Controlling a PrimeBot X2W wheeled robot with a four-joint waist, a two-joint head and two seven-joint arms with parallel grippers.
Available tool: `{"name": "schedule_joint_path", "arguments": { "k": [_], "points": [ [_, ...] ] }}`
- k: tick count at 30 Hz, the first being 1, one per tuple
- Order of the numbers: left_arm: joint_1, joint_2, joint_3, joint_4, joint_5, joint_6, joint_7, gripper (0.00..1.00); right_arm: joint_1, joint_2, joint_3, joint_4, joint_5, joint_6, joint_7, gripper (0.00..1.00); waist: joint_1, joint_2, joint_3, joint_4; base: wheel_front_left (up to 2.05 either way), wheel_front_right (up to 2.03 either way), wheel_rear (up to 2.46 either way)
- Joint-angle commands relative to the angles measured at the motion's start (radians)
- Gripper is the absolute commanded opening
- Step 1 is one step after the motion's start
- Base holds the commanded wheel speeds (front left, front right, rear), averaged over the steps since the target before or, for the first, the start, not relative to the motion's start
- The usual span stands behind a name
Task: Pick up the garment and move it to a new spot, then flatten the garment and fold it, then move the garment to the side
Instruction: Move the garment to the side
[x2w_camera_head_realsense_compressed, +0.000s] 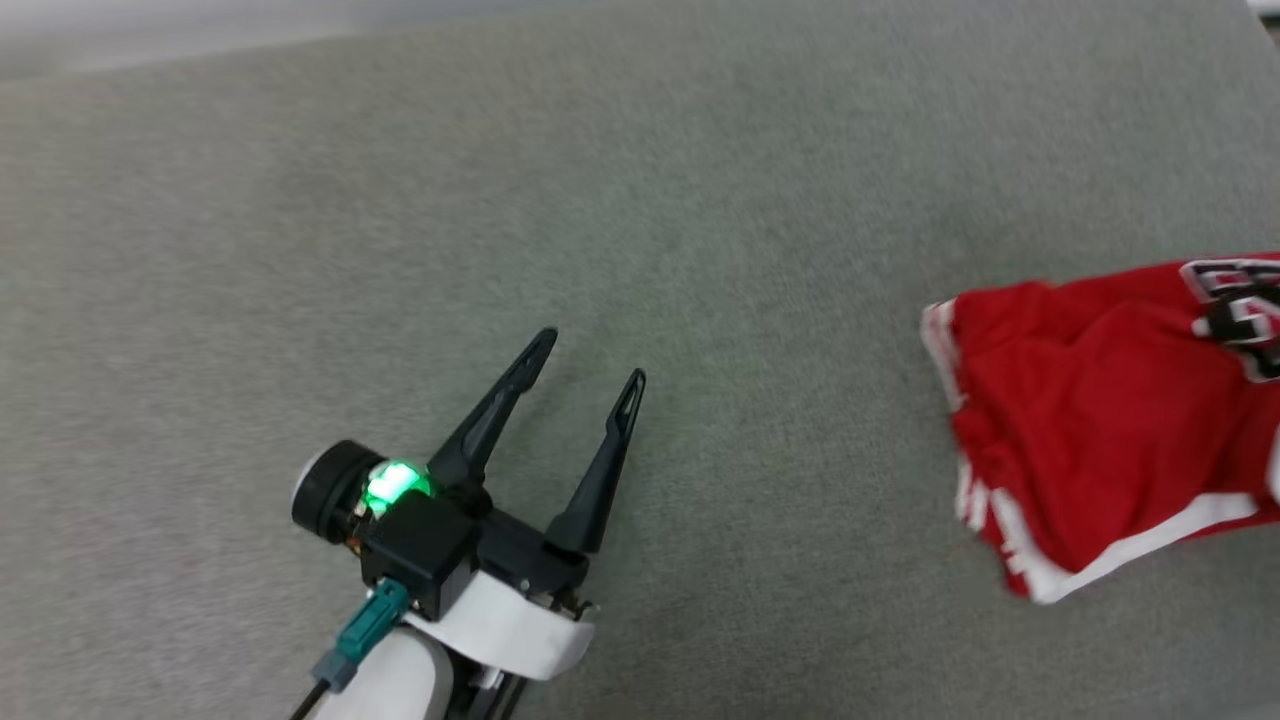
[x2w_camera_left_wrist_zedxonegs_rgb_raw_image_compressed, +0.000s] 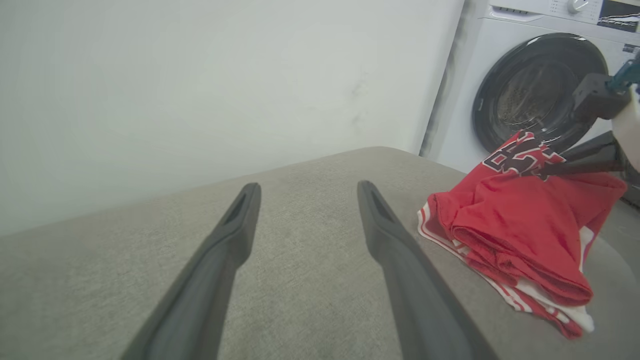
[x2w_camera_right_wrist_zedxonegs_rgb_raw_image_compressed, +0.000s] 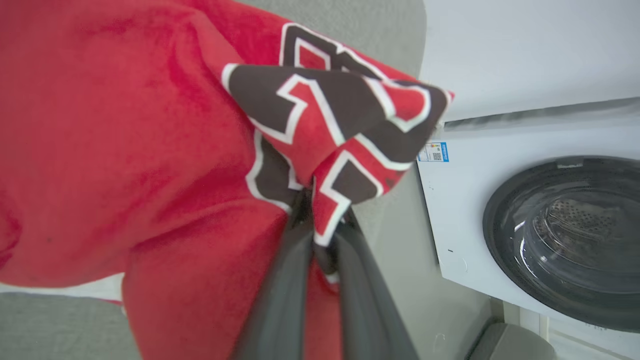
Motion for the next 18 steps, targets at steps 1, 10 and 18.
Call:
{"name": "schedule_joint_path", "arguments": {
  "k": [1,10,18],
  "points": [
    [-0.021,0.013,-0.003,-0.006,0.007,-0.001,-0.002,1.00,-0.020,-0.017,-0.008,0.016,-0.009,-0.001,-0.013,0.00,-0.0001,0.0000,0.090,-0.070,0.00,0.00,0.00],
    [-0.137,0.078,-0.072,-0.024,0.025,-0.001,-0.002,1.00,-0.128,-0.014,-0.134,0.248,-0.048,-0.001,-0.175,0.00,-0.0001,0.0000,0.232,-0.107,0.00,0.00,0.00],
    [-0.188,0.098,-0.102,-0.052,0.015,-0.001,-0.002,1.00,-0.181,-0.031,-0.238,0.425,-0.088,-0.001,-0.248,0.00,-0.0001,0.0000,0.290,-0.079,0.00,0.00,0.00]
  ]
}}
